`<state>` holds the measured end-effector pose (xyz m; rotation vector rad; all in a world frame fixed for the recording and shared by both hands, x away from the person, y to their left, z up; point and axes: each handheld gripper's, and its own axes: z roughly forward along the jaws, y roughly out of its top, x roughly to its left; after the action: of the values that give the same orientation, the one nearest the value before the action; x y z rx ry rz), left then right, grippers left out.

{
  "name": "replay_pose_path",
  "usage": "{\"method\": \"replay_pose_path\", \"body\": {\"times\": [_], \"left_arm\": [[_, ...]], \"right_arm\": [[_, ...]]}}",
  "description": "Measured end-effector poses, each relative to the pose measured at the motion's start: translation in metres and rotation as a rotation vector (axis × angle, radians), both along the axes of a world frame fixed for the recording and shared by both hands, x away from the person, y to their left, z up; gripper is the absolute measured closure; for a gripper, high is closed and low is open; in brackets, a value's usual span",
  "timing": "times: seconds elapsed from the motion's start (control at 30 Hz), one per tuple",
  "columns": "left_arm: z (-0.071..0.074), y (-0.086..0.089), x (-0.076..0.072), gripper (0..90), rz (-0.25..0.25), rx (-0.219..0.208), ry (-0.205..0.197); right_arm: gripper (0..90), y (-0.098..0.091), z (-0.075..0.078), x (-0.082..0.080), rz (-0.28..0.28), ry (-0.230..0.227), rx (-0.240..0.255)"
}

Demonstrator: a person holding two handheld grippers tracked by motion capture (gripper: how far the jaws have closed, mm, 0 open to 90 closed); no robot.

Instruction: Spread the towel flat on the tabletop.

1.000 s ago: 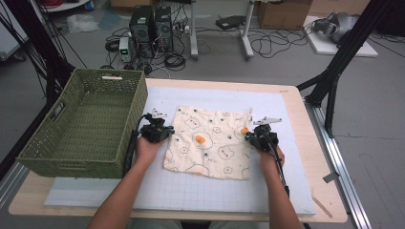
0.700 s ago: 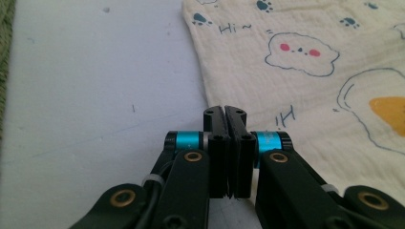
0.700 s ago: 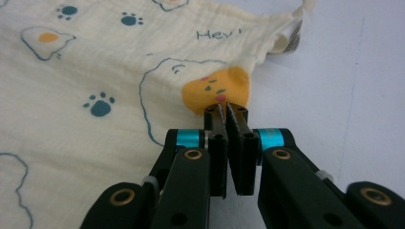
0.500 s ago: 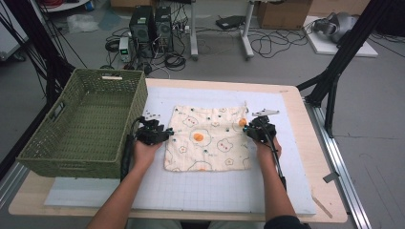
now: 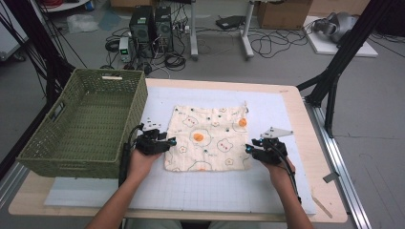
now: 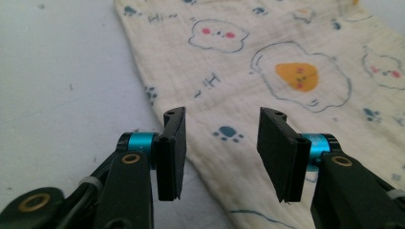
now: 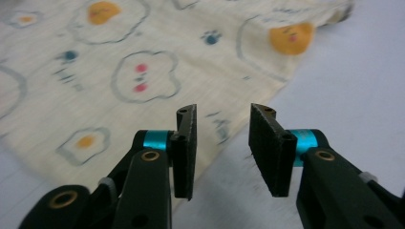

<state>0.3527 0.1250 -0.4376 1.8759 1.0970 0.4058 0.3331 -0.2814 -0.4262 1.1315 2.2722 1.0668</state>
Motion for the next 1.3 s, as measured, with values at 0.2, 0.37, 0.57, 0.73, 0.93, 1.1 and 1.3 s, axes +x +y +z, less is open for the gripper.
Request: {"method": "replay_pose_path", "body": {"times": [0.2,0.37,0.57,0.73,0.93,1.1,1.3], "left_arm": [[-0.005,0.003,-0.013,54.2,-0.011,0.002,0.017],[-0.013,0.008,-0.025,54.1,-0.002,0.008,0.031],[-0.014,0.009,-0.037,56.5,-0.017,0.0,0.04],[-0.014,0.009,-0.044,59.5,-0.036,0.012,0.039],[-0.014,0.006,-0.048,81.7,-0.063,0.064,0.035],[-0.012,0.007,-0.053,87.4,-0.079,0.074,0.053],[-0.01,0.01,-0.056,86.2,-0.058,0.065,0.052]], "right_arm": [[67.2,-0.001,-0.008,-0.02,0.025,0.042,0.014],[68.4,0.001,-0.014,-0.029,0.015,0.072,0.023],[68.0,0.001,-0.013,-0.038,-0.032,0.082,0.028],[72.1,0.001,-0.013,-0.047,-0.037,0.096,0.03],[86.8,0.009,-0.014,-0.053,-0.019,0.107,-0.012],[90.0,0.005,-0.01,-0.06,-0.028,0.138,-0.072],[89.5,-0.014,-0.008,-0.072,-0.048,0.144,0.008]]}}
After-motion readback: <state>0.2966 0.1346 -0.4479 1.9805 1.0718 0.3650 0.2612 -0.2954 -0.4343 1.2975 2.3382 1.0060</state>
